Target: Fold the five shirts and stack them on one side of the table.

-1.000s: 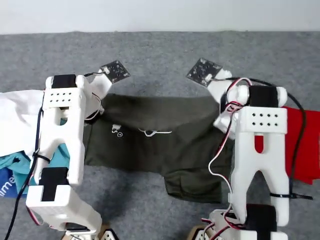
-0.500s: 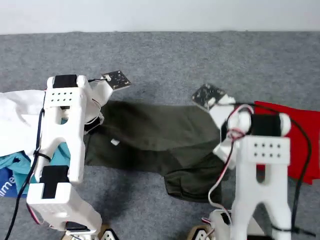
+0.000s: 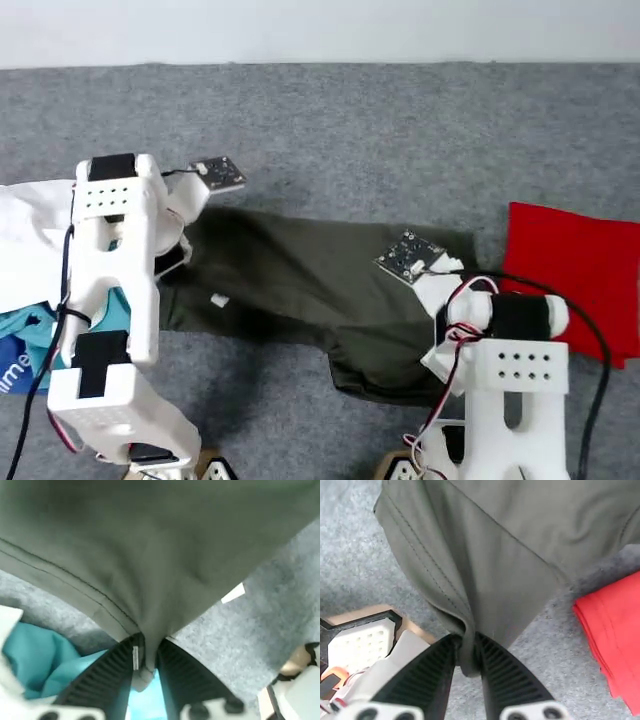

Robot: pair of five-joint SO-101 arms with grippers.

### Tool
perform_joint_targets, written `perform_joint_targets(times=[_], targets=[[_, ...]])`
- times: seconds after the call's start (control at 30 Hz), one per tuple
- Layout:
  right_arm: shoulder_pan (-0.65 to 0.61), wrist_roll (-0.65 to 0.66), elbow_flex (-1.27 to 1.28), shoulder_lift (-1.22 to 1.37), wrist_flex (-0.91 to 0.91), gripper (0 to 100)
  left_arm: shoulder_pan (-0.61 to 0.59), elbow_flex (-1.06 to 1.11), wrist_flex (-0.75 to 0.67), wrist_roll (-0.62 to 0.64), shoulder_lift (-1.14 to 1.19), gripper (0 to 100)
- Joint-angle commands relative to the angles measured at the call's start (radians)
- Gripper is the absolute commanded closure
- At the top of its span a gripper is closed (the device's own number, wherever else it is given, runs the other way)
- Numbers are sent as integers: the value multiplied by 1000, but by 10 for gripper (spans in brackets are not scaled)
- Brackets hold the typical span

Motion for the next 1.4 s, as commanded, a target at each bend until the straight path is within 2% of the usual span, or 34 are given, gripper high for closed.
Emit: perform_joint_targets(times=[0.0, 0.13, 0.23, 0.37, 0.77, 0.93, 1.03, 1.2, 1.37], targets=[[8, -5, -2, -21, 31, 987, -3, 21, 20, -18, -2, 985], [8, -5, 0, -16, 28, 975, -9, 24, 15, -20, -3, 975], [8, -5, 0, -16, 33, 888, -12, 24, 20, -21, -12, 911], [8, -6, 0, -21, 27, 769, -21, 22, 18, 12, -44, 899], [8, -11, -61, -19, -19, 768, -32, 24, 32, 15, -267, 897], [8, -44, -58, -13, -286, 768, -9, 24, 9, 20, -354, 874], [2, -130, -18, 8, -513, 801, 18, 24, -66, 143, -351, 894], [5, -144, -12, 234, -780, 991, 74, 27, -124, 275, -241, 988], [1, -146, -14, 481, -987, 975, 107, 88, -172, 299, -81, 986]])
